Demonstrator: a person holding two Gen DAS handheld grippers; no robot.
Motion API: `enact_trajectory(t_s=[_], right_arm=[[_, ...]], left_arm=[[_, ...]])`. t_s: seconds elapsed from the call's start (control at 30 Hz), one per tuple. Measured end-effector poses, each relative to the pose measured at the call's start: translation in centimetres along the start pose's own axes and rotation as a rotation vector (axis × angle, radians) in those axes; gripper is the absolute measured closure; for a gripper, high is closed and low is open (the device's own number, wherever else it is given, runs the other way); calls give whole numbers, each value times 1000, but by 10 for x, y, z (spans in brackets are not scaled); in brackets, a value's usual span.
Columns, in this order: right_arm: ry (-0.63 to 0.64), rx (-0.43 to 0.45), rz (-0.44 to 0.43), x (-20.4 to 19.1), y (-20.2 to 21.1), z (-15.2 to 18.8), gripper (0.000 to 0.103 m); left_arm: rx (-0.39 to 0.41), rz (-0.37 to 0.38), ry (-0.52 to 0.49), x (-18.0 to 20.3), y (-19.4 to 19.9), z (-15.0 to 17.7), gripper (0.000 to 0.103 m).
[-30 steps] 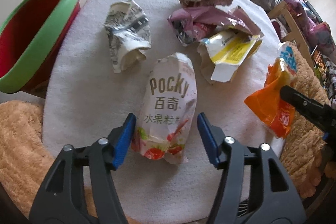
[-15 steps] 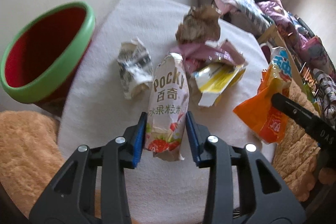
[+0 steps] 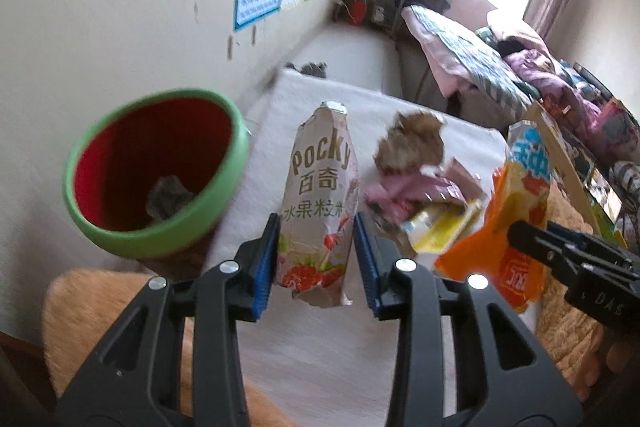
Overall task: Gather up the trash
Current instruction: 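Carry the Pocky wrapper over the bucket with the left gripper while the right carries the chip bag, then open the left gripper over the bucket while the right releases the orange chip bag into it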
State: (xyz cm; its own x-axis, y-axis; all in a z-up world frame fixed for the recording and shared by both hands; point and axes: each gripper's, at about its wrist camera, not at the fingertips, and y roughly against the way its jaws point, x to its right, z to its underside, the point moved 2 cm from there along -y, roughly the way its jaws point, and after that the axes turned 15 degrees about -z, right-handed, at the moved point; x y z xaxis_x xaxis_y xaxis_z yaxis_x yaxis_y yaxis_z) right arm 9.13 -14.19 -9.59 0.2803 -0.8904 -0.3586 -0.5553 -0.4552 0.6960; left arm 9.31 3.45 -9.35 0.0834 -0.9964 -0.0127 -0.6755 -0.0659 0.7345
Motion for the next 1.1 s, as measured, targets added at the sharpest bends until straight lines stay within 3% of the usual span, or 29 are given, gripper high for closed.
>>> enact_trajectory(t_s=[0.4, 0.63, 0.87, 1.1], right_arm=[[26, -46, -103, -44, -39, -33, 59], [5, -53, -178, -84, -78, -65, 58], [84, -69, -124, -121, -118, -92, 58], [167, -102, -89, -141, -149, -97, 60]], left_arm=[[2, -88, 134, -91, -12, -33, 68], [-23, -136, 174, -124, -30, -45, 68], [-91, -153, 229, -145, -54, -44, 68], [-127, -152, 257, -151, -68, -37, 68]])
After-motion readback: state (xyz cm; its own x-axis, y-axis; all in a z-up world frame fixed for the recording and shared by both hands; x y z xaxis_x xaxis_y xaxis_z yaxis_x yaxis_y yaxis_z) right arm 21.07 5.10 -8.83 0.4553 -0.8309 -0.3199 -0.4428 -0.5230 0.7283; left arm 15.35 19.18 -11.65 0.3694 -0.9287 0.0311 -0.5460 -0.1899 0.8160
